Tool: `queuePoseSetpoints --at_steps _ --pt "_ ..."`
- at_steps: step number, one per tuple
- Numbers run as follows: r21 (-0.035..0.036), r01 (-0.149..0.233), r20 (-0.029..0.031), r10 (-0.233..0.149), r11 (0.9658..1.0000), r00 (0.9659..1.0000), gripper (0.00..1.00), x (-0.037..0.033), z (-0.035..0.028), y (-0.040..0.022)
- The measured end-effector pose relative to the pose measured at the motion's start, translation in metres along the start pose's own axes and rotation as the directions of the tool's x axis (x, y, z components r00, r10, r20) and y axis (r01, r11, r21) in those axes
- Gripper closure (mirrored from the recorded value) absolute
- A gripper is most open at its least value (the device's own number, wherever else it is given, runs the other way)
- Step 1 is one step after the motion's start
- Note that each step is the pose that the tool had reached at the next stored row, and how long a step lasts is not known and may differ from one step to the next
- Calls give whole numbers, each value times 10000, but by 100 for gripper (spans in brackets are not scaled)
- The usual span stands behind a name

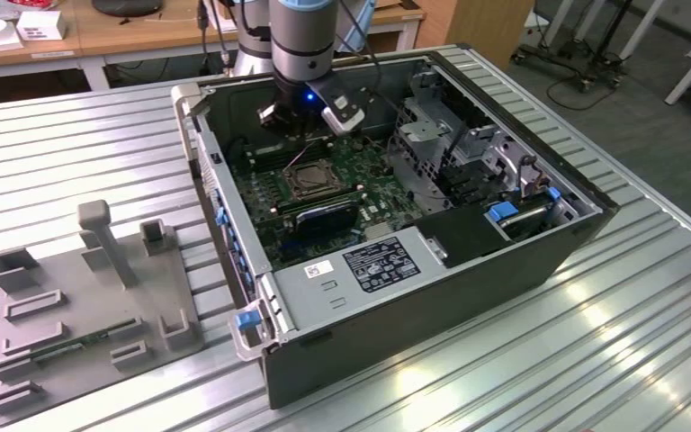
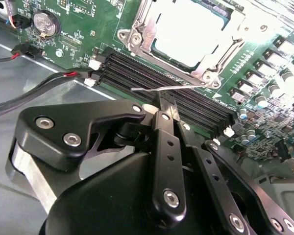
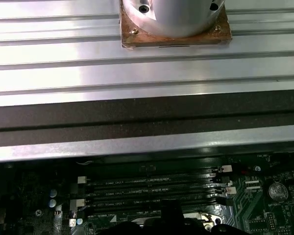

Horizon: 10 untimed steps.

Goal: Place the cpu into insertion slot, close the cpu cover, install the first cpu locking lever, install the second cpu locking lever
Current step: 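Install the first cpu locking lever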

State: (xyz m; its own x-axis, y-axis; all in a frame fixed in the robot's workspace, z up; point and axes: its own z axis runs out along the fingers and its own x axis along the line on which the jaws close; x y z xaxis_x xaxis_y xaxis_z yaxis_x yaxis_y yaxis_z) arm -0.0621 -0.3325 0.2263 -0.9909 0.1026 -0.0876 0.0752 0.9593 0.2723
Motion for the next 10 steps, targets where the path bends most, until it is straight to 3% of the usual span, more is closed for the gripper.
queuePoseSetpoints --at_steps 10 --pt "-16 -3 -1 3 10000 10000 89 4 24 -8"
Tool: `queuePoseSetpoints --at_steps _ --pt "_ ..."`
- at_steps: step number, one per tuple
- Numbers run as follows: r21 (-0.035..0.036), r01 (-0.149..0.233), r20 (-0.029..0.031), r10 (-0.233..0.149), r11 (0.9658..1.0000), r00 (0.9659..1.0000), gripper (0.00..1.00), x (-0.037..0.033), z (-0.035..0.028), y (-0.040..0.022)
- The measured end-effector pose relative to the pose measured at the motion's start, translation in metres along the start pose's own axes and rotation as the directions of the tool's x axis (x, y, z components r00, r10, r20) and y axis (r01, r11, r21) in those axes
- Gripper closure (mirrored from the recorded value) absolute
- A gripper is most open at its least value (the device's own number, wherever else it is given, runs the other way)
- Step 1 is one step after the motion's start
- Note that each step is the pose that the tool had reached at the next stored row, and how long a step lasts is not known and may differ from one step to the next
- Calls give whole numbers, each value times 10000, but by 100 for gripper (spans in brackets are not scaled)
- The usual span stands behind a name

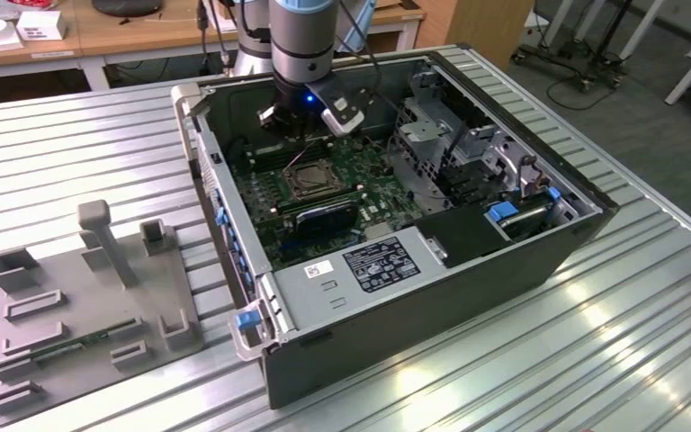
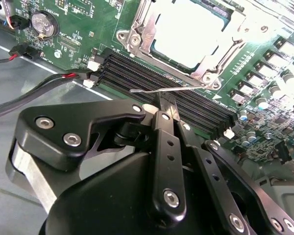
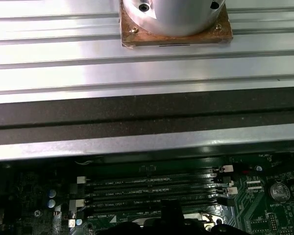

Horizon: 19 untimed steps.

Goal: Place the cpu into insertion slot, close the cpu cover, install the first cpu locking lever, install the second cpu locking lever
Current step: 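Install the first cpu locking lever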

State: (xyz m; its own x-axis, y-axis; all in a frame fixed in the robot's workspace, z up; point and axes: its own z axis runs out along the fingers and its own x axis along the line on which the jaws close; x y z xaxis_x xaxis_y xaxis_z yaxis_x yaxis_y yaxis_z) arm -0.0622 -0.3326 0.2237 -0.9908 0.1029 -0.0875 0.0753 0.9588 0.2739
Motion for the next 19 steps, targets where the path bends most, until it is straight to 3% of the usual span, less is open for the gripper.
queuePoseSetpoints --at_steps 2,19 --pt "-46 -5 -2 5 10000 10000 89 0 2 0" --pt "-45 -5 -5 5 10000 10000 89 2 30 -9"
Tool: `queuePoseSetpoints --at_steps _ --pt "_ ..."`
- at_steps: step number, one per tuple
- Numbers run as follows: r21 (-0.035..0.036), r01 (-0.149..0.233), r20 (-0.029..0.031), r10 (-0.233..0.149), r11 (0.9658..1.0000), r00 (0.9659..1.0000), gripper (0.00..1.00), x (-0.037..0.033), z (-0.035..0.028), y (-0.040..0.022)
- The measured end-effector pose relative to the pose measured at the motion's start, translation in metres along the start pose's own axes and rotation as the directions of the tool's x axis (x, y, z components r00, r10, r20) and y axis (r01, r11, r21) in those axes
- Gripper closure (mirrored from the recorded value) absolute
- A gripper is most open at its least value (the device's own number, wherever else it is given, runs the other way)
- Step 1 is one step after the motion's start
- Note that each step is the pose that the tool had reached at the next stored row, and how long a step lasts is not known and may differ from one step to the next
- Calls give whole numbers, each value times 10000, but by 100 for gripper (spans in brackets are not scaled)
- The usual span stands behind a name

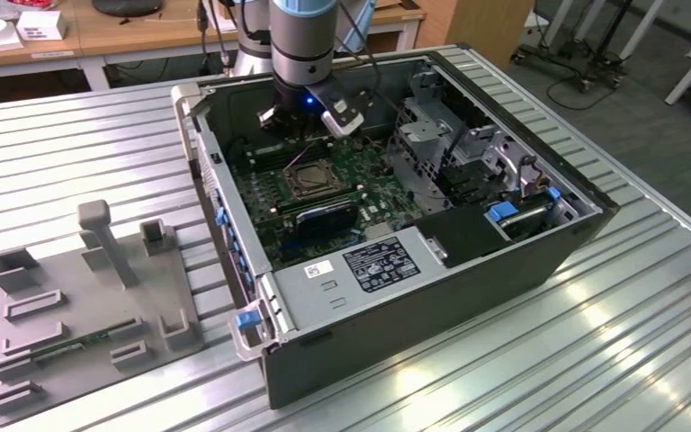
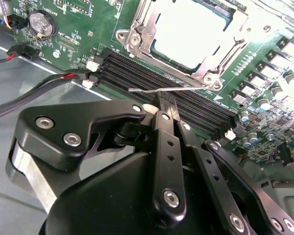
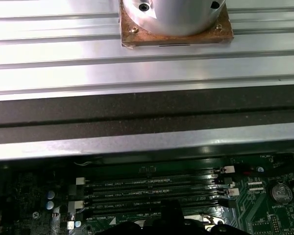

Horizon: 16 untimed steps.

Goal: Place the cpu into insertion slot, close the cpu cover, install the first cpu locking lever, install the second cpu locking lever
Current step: 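Install the first cpu locking lever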

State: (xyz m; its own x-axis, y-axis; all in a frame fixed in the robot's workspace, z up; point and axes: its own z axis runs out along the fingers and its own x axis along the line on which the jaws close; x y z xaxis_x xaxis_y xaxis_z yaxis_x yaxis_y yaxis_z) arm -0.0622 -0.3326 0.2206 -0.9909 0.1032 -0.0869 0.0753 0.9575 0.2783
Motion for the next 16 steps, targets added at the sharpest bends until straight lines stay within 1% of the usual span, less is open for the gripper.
queuePoseSetpoints --at_steps 16 --pt "-4 0 2 0 10000 10000 89 -14 27 -6"
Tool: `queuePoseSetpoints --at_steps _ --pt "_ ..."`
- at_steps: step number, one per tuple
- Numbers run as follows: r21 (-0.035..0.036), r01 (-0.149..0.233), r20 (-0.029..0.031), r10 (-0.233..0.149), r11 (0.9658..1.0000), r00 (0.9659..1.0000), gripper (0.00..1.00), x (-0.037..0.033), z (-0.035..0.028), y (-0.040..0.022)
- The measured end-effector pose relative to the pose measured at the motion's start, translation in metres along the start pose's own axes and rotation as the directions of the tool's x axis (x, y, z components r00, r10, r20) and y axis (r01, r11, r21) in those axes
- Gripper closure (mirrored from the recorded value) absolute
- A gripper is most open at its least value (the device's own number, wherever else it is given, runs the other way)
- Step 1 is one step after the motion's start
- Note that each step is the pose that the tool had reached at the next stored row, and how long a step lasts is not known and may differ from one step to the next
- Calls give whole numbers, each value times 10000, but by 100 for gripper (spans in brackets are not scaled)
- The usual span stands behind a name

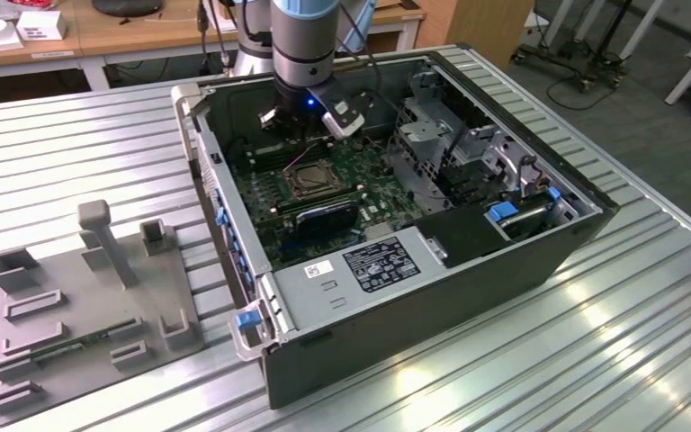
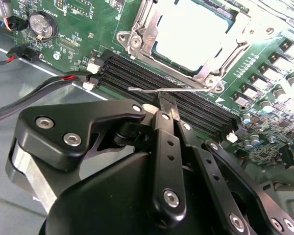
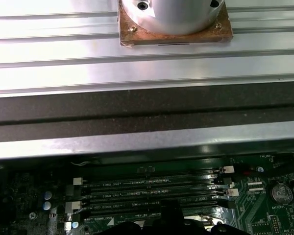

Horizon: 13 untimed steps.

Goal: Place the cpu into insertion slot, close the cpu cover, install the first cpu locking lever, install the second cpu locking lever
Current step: 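Install the first cpu locking lever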

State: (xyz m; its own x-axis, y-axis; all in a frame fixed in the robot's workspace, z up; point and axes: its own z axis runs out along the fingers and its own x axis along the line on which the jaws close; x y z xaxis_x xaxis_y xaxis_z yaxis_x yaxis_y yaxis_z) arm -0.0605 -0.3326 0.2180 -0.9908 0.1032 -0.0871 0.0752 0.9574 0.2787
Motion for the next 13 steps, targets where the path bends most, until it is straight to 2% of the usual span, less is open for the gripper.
queuePoseSetpoints --at_steps 13 --pt "2 -1 -1 1 10000 10000 89 -20 43 -10"
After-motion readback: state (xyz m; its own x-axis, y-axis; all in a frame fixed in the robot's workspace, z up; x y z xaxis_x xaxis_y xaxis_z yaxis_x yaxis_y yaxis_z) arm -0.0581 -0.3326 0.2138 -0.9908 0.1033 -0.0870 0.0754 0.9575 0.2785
